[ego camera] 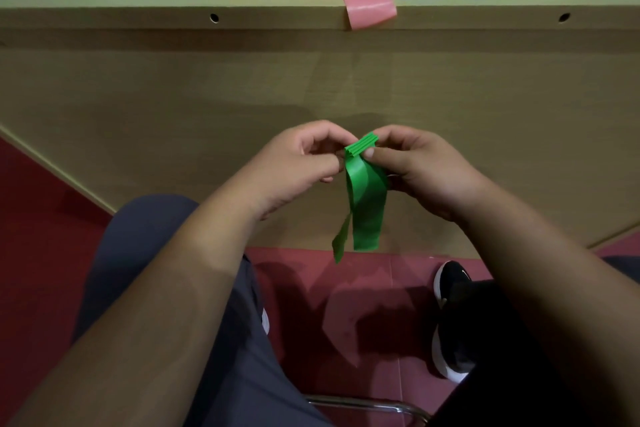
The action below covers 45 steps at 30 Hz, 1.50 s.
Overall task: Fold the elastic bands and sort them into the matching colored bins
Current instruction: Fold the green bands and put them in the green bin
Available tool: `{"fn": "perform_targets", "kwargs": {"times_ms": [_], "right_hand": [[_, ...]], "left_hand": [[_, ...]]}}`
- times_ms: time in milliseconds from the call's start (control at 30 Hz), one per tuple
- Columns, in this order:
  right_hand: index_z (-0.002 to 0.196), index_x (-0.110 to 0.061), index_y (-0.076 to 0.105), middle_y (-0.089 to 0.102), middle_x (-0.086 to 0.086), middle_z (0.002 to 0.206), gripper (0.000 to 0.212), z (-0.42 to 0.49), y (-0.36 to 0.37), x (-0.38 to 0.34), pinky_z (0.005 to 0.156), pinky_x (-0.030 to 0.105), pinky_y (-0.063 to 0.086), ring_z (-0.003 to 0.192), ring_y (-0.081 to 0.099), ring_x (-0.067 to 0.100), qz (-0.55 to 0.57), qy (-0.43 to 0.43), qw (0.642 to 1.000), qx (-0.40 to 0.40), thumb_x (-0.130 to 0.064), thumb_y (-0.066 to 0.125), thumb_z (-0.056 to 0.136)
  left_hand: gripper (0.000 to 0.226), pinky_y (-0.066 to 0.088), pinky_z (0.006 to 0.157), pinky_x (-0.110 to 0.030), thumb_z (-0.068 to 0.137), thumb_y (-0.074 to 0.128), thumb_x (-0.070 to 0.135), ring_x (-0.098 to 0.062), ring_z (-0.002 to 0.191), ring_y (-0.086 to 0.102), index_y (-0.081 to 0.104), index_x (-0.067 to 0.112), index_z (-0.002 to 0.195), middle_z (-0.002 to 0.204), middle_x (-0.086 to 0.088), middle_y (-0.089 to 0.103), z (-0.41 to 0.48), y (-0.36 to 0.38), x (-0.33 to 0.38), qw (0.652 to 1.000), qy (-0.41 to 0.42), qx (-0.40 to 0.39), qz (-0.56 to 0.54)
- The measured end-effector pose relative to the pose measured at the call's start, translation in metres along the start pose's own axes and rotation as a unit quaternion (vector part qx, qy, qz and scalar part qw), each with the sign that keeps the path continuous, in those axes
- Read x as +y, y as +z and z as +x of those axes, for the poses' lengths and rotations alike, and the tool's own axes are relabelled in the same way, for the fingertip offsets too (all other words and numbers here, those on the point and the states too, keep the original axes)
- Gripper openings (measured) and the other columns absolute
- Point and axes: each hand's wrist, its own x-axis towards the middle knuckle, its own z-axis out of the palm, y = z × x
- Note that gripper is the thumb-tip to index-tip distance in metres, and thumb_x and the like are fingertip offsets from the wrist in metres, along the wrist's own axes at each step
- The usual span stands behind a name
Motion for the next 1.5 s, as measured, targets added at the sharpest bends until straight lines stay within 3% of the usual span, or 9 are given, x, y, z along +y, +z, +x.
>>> {"fn": "perform_targets", "kwargs": {"times_ms": [133, 233, 433, 533, 633, 733, 867, 967, 1500], "right_hand": [[0.109, -0.009, 0.072, 0.075, 0.009, 0.097, 0.009, -0.001, 0.002, -0.002, 0.072, 0.030, 0.059, 0.082, 0.071, 0.017, 0.005, -0.014, 1.000, 0.006, -0.006, 0.068, 0.102], [0.111, -0.008, 0.072, 0.074, 0.009, 0.098, 0.010, -0.004, 0.004, -0.004, 0.075, 0.031, 0.060, 0.083, 0.071, 0.018, -0.007, -0.024, 1.000, 0.008, -0.008, 0.068, 0.102], [0.112, -0.004, 0.070, 0.066, 0.013, 0.097, 0.012, -0.008, 0.005, -0.008, 0.089, 0.052, 0.062, 0.089, 0.067, 0.024, -0.076, -0.054, 0.995, 0.037, -0.013, 0.069, 0.103], [0.105, -0.017, 0.075, 0.063, 0.005, 0.096, 0.006, -0.007, 0.006, -0.007, 0.091, 0.058, 0.063, 0.088, 0.069, 0.021, -0.129, -0.088, 0.986, 0.063, -0.020, 0.074, 0.100], [0.099, -0.033, 0.078, 0.068, -0.003, 0.108, 0.005, -0.003, 0.004, -0.005, 0.095, 0.051, 0.060, 0.093, 0.070, 0.023, -0.207, -0.145, 0.962, 0.106, -0.032, 0.079, 0.095], [0.100, -0.025, 0.078, 0.073, -0.004, 0.096, 0.004, -0.004, 0.004, -0.006, 0.088, 0.038, 0.055, 0.086, 0.067, 0.011, -0.177, -0.160, 0.967, 0.092, -0.021, 0.077, 0.098], [0.102, -0.023, 0.077, 0.077, 0.012, 0.098, 0.005, -0.005, 0.010, -0.005, 0.093, 0.053, 0.058, 0.091, 0.073, 0.028, -0.155, -0.171, 0.969, 0.094, -0.020, 0.076, 0.098], [0.104, -0.011, 0.076, 0.076, 0.021, 0.101, 0.006, -0.005, 0.015, -0.007, 0.094, 0.051, 0.062, 0.089, 0.073, 0.019, -0.078, -0.152, 0.980, 0.098, -0.007, 0.072, 0.100], [0.103, -0.015, 0.074, 0.079, 0.014, 0.100, 0.006, -0.010, 0.014, -0.013, 0.077, 0.043, 0.063, 0.088, 0.075, 0.019, -0.026, -0.131, 0.985, 0.112, -0.010, 0.071, 0.101]], "left_hand": [[0.037, 0.055, 0.095, -0.034, 0.083, 0.081, 0.000, -0.008, 0.097, 0.067, 0.074, 0.022, 0.112, 0.103, 0.002, 0.073, 0.001, 0.001, -0.006, 0.999, 0.038, 0.002, 0.000], [0.028, 0.056, 0.083, -0.038, 0.088, 0.082, 0.005, -0.014, 0.085, 0.064, 0.077, 0.027, 0.105, 0.090, 0.004, 0.068, 0.004, 0.004, -0.007, 0.998, 0.042, 0.039, -0.003], [0.021, 0.051, 0.078, -0.029, 0.091, 0.079, 0.004, -0.005, 0.080, 0.060, 0.079, 0.020, 0.105, 0.084, 0.013, 0.069, 0.006, 0.004, -0.005, 0.994, 0.075, 0.079, 0.025], [0.020, 0.054, 0.084, -0.034, 0.091, 0.079, 0.006, -0.005, 0.087, 0.064, 0.080, 0.021, 0.105, 0.091, 0.013, 0.072, 0.006, 0.003, -0.004, 0.992, 0.088, 0.087, 0.026], [0.022, 0.056, 0.088, -0.041, 0.092, 0.077, 0.005, -0.009, 0.092, 0.066, 0.080, 0.022, 0.105, 0.096, 0.009, 0.074, 0.005, 0.004, -0.002, 0.991, 0.099, 0.091, 0.022], [0.024, 0.060, 0.083, -0.043, 0.094, 0.075, 0.004, -0.012, 0.091, 0.067, 0.080, 0.024, 0.105, 0.097, 0.004, 0.075, 0.004, 0.005, 0.000, 0.989, 0.105, 0.101, 0.016], [0.025, 0.061, 0.077, -0.032, 0.095, 0.074, 0.002, -0.009, 0.091, 0.069, 0.078, 0.024, 0.107, 0.096, 0.002, 0.075, 0.006, 0.006, -0.001, 0.987, 0.100, 0.128, 0.006], [0.024, 0.061, 0.079, -0.033, 0.092, 0.078, 0.004, -0.009, 0.088, 0.070, 0.076, 0.025, 0.103, 0.091, 0.003, 0.075, 0.009, 0.004, -0.005, 0.986, 0.073, 0.149, -0.013], [0.022, 0.060, 0.076, -0.029, 0.093, 0.078, 0.004, -0.011, 0.081, 0.069, 0.077, 0.026, 0.094, 0.086, 0.005, 0.075, 0.012, 0.008, -0.008, 0.992, 0.055, 0.110, 0.010]]}}
